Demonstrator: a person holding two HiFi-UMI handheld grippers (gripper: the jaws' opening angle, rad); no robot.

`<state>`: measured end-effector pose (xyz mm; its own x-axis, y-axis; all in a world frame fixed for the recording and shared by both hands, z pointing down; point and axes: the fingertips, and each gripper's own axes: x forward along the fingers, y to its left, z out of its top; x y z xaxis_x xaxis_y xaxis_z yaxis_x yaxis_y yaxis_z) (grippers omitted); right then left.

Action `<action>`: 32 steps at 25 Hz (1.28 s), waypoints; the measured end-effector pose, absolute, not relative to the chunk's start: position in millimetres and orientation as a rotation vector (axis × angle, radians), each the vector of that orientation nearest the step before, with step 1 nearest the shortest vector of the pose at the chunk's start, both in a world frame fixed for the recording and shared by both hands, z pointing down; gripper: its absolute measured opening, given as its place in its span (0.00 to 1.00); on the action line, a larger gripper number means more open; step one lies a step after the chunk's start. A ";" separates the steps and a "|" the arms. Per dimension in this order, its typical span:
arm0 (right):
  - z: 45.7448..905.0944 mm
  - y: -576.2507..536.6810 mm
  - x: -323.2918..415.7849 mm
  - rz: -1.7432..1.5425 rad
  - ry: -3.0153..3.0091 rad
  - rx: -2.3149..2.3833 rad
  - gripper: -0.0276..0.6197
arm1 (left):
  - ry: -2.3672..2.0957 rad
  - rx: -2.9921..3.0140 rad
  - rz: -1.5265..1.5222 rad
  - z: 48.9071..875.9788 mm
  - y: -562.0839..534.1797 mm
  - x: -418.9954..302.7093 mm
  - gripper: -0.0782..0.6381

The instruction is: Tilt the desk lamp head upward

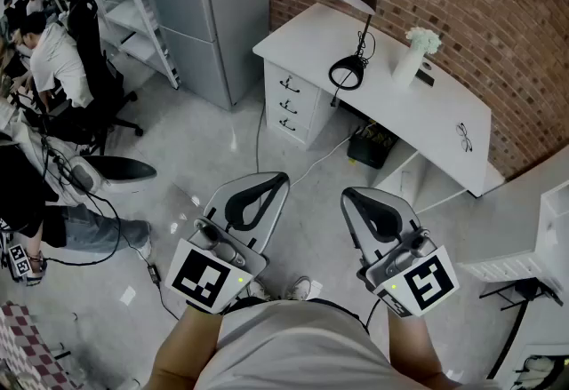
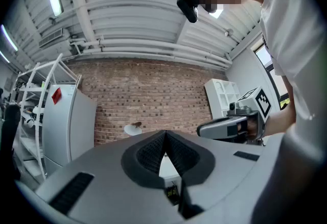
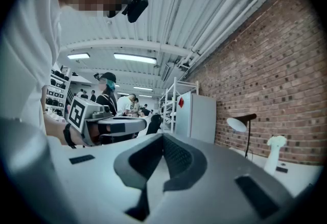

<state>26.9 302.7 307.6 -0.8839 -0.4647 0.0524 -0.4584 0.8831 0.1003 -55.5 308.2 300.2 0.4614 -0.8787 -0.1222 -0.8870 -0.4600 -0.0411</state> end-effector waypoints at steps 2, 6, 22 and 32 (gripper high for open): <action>308.6 303.9 29.1 -0.114 -2.975 0.714 0.07 | 1.578 -2.602 0.126 299.0 307.8 -50.7 0.12; 309.9 302.4 38.4 -0.089 -2.987 0.691 0.07 | 1.596 -2.614 0.116 303.2 305.5 -39.4 0.12; 322.5 276.2 91.1 -0.047 -3.024 0.653 0.07 | 1.670 -2.595 0.107 320.0 283.1 3.3 0.12; 334.9 255.4 113.2 -0.009 -3.018 0.693 0.07 | 1.647 -2.624 0.089 331.5 257.7 22.0 0.12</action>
